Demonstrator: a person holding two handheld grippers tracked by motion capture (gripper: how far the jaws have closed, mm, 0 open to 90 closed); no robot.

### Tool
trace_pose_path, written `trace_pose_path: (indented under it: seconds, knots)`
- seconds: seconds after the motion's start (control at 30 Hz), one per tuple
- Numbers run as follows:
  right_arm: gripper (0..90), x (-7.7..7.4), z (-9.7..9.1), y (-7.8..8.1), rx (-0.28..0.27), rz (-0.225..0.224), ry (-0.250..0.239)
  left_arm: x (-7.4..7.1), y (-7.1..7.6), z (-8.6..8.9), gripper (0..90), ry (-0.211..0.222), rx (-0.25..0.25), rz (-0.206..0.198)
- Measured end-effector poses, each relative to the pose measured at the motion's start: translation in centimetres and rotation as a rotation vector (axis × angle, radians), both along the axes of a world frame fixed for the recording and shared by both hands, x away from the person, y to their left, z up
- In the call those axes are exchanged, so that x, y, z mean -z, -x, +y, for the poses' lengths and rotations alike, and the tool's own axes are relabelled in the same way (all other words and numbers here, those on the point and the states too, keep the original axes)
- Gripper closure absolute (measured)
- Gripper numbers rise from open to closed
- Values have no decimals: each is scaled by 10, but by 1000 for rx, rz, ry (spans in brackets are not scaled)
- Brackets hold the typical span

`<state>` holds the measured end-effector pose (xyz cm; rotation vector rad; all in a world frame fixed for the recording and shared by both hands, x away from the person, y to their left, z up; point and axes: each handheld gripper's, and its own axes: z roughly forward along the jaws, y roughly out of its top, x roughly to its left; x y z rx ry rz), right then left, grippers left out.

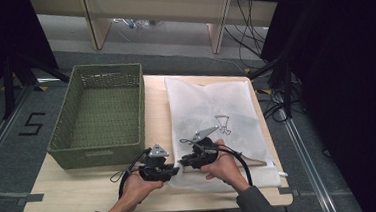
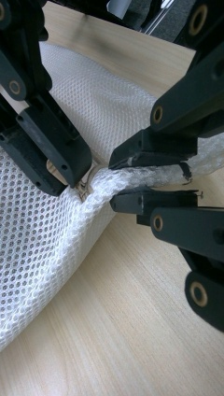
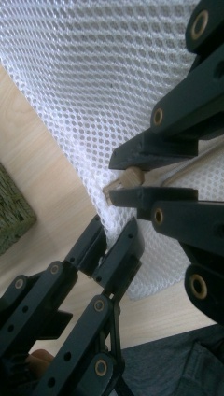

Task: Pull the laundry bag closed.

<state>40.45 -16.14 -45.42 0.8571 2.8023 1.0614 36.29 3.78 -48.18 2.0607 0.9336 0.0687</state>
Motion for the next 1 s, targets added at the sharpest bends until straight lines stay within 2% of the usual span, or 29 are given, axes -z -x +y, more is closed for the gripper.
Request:
trace_pose_path:
  seconds: [0.07,0.17,0.2,0.3,0.6,0.77,0.8,0.9,0.93,1.0]
  knots:
    - [810,1,1,0,-18,-4,5,0,0,0,771,1,1,1]
    - [807,3,0,0,-11,4,6,0,0,0,767,0,2,-2]
    - [807,3,0,0,-3,19,6,0,1,0,768,-2,5,-3]
    - [805,3,-1,-1,-14,19,2,-1,1,0,772,-13,18,-21]
    - [818,7,-1,-3,-18,32,-16,1,1,-1,791,-25,26,-27]
    - [824,5,0,-2,-51,-1,12,0,0,1,726,10,18,6]
    - [824,3,1,2,-23,29,17,-1,-1,2,714,18,14,11]
    - [824,3,1,2,-24,24,19,-3,-4,4,674,36,3,18]
    - [824,4,0,-1,-55,-10,21,-4,-4,5,666,40,2,20]
    - [824,4,0,-1,-57,-9,22,-4,-6,7,655,38,-3,19]
